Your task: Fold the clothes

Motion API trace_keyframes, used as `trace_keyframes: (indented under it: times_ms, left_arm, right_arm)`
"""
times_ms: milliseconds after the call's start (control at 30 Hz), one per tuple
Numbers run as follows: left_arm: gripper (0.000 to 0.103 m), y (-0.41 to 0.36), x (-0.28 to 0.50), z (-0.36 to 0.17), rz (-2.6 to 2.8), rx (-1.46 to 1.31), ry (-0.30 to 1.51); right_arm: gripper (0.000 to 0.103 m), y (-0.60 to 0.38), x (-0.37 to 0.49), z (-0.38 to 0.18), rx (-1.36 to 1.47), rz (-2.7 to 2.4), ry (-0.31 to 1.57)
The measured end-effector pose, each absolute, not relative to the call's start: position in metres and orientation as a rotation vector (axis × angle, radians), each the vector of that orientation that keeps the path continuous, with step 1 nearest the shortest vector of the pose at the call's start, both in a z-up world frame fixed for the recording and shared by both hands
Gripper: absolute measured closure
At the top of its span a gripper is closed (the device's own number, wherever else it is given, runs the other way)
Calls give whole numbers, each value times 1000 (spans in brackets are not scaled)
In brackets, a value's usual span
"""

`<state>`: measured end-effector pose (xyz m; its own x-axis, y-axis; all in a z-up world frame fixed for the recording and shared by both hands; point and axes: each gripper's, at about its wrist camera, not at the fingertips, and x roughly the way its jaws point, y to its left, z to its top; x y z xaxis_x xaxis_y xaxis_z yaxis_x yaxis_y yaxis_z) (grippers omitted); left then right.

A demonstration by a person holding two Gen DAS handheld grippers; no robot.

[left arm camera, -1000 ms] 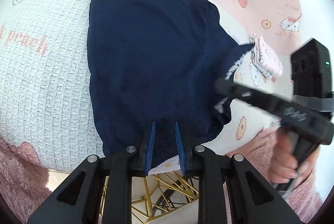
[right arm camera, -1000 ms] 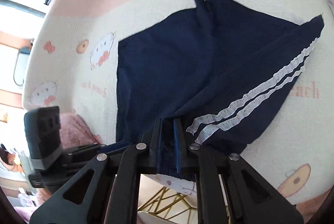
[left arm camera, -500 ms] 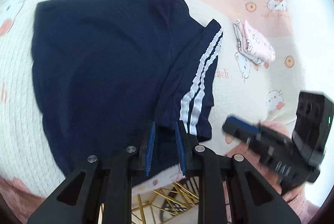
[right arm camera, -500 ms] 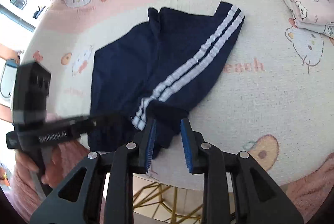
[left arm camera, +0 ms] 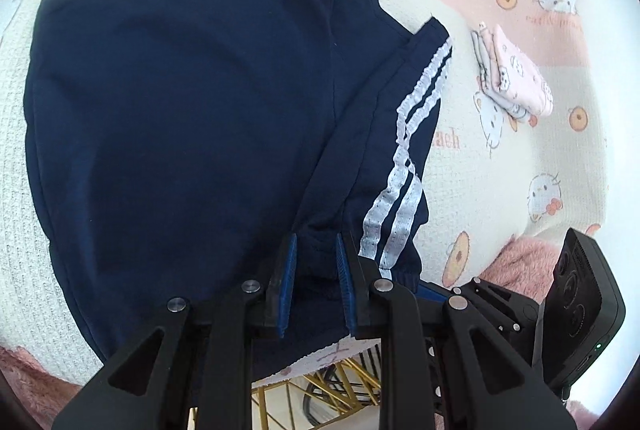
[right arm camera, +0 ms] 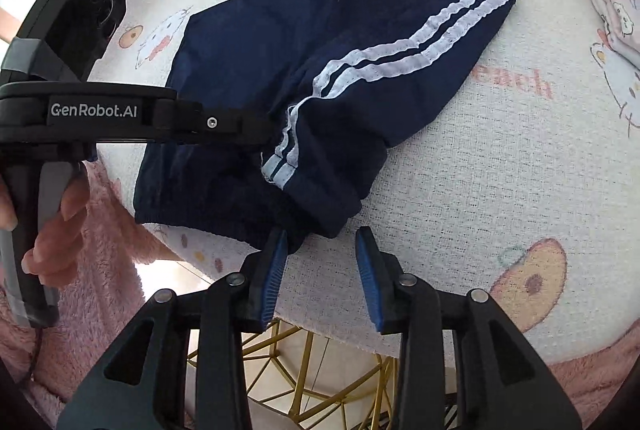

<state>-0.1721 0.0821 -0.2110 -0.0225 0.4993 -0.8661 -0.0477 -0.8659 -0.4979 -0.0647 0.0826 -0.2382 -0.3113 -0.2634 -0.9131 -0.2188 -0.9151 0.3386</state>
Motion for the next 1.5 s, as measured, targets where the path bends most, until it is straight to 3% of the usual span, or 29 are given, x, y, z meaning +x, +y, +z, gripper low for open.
trace_keyframes:
  times_ms: [200, 333, 433, 533, 733, 933, 1233, 1500]
  left_arm:
    - [76, 78, -168, -214, 1940, -1882, -501]
    - [68, 77, -164, -220, 1921, -1891, -560]
    - [68, 88, -158, -216, 1954, -1856, -487]
    - [91, 94, -154, -209, 2022, -1815, -437]
    - [91, 95, -152, -189, 1997, -1733, -534]
    - [91, 90, -149, -160, 2005, -1657, -568]
    - [92, 94, -140, -153, 1981, -1634, -603]
    - [94, 80, -130, -151, 2013, -1639, -610]
  right_arm:
    - [67, 83, -64, -231, 1773, -2436, -646]
    - [67, 78, -70, -230, 1787, -2428, -615]
    - [67, 76, -70, -227, 1784, -2433, -577]
    - [67, 76, -71, -227, 1795, -2437, -568]
    - [67, 77, -66, -230, 1805, -2454, -596]
    - [67, 93, -56, -216, 1691, -2420, -810]
    - [67, 85, -62, -228, 1747, -2479, -688]
    - [68, 104, -67, -232, 1726, -2638, -727]
